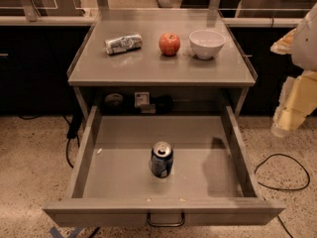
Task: Pick pepsi can from top drawer and place on counter
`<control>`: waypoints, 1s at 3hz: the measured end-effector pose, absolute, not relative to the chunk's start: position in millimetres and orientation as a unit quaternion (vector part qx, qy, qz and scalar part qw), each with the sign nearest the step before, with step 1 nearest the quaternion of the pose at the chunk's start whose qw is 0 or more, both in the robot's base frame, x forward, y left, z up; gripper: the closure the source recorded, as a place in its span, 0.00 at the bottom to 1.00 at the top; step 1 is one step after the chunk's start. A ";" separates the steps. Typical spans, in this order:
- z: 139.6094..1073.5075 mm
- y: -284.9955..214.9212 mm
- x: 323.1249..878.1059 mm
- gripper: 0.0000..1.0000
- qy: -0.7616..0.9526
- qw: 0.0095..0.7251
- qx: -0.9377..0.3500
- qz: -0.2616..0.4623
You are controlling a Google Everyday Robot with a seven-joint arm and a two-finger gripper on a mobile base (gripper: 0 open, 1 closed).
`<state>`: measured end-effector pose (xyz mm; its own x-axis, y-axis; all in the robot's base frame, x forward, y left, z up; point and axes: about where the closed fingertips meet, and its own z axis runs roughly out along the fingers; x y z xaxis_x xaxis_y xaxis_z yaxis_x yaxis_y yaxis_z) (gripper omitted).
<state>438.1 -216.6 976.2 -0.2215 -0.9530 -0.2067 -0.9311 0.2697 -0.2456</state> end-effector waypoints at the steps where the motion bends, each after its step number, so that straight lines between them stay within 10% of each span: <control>1: 971.3 -215.1 440.7 0.00 0.779 0.160 -0.605 -0.034; 3: 923.6 -193.3 463.4 0.00 0.764 0.166 -0.623 -0.008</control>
Offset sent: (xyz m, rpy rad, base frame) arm 0.0184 0.0092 -0.0417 0.0115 0.0204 0.0401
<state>463.4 -193.3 923.6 -0.1675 -0.9552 -0.2439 -0.9499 0.2226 -0.2195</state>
